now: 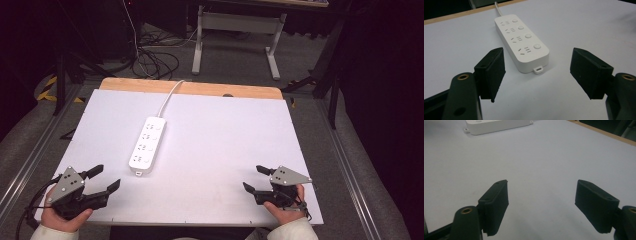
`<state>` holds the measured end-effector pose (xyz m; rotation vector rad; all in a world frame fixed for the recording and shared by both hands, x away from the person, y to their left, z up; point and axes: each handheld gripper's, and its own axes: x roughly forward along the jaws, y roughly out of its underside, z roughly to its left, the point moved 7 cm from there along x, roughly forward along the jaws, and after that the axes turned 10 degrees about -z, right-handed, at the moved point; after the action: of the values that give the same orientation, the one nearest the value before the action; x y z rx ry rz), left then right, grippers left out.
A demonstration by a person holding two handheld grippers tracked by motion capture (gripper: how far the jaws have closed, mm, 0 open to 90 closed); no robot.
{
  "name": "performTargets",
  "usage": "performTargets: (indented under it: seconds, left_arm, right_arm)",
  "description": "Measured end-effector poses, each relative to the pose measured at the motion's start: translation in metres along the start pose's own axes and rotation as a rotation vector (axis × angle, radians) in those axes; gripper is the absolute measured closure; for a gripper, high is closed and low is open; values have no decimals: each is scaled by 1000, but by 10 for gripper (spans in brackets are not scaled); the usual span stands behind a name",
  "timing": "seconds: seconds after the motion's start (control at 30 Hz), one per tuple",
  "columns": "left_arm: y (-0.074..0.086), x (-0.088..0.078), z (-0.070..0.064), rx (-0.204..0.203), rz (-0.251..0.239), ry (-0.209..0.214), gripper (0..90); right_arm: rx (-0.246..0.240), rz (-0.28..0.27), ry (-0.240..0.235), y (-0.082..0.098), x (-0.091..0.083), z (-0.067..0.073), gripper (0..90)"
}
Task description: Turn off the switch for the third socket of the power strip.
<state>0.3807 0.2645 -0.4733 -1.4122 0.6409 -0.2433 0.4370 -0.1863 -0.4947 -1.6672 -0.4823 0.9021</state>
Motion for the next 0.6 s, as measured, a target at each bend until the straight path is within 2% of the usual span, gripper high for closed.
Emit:
performTargets:
  seconds: [0.1, 0.17, 0.33, 0.6]
  left_arm:
    - [-2, 1, 0, 2, 1, -2, 292]
    - [-4, 2, -1, -11, 0, 4, 292]
    - [-9, 8, 0, -25, 23, 16, 293]
    - [-22, 17, 0, -26, 21, 25, 306]
  right_arm:
    - [0, -1, -1, 0, 0, 0, 272]
    - [0, -1, -1, 0, 0, 0, 272]
    - [1, -1, -2, 0, 0, 0, 272]
    - [2, -1, -5, 0, 0, 0, 272]
